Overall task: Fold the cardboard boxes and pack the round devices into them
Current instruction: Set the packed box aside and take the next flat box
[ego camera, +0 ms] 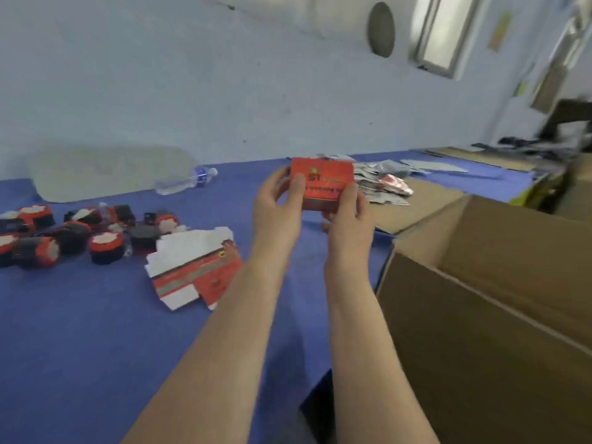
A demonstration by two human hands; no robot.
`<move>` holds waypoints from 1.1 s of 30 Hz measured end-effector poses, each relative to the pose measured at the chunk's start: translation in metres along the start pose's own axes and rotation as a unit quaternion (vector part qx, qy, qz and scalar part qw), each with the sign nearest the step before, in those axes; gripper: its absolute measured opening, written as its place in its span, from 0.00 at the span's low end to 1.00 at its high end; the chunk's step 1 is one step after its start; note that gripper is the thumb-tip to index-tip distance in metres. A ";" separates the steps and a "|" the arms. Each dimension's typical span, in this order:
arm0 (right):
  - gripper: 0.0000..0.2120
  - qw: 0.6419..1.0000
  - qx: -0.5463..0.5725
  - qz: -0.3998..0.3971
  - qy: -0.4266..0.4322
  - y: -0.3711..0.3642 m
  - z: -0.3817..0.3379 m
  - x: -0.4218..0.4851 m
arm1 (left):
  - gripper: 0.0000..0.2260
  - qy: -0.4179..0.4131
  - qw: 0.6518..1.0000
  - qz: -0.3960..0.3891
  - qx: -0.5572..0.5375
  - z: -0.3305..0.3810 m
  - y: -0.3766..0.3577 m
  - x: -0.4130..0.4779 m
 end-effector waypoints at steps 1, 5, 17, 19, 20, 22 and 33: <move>0.16 0.999 -0.015 0.045 0.024 0.032 -0.015 0.020 | 0.12 0.015 0.999 -0.045 -0.001 -0.004 -0.038 -0.016; 0.19 0.954 -0.161 0.232 0.101 0.161 -0.068 0.070 | 0.13 0.045 0.955 -0.273 0.109 -0.028 -0.166 -0.103; 0.12 0.971 -0.129 0.051 0.194 0.107 -0.044 0.043 | 0.11 0.094 0.989 -0.100 0.046 -0.051 -0.133 -0.069; 0.12 0.974 -0.175 -0.054 0.130 0.056 0.001 0.034 | 0.08 0.058 0.991 0.024 0.116 -0.059 -0.068 -0.029; 0.11 0.962 -0.223 -0.112 0.111 0.031 0.024 0.026 | 0.10 0.029 0.980 0.082 0.179 -0.062 -0.032 -0.011; 0.14 0.916 -0.326 -0.211 0.096 -0.011 0.067 0.004 | 0.18 -0.001 0.936 0.171 0.308 -0.069 0.037 0.017; 0.13 0.817 -0.505 -0.267 0.076 -0.087 0.158 -0.061 | 0.25 0.208 0.920 0.302 0.136 -0.113 0.185 0.044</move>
Point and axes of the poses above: each hand's wrist, its own x-axis towards the middle knuckle, its own y-axis out of the back of the hand, z = x × y, the point moved 7 cm from there along x, towards the middle knuckle, and after that the axes turned 12 degrees about z, right-handed, at the moved point
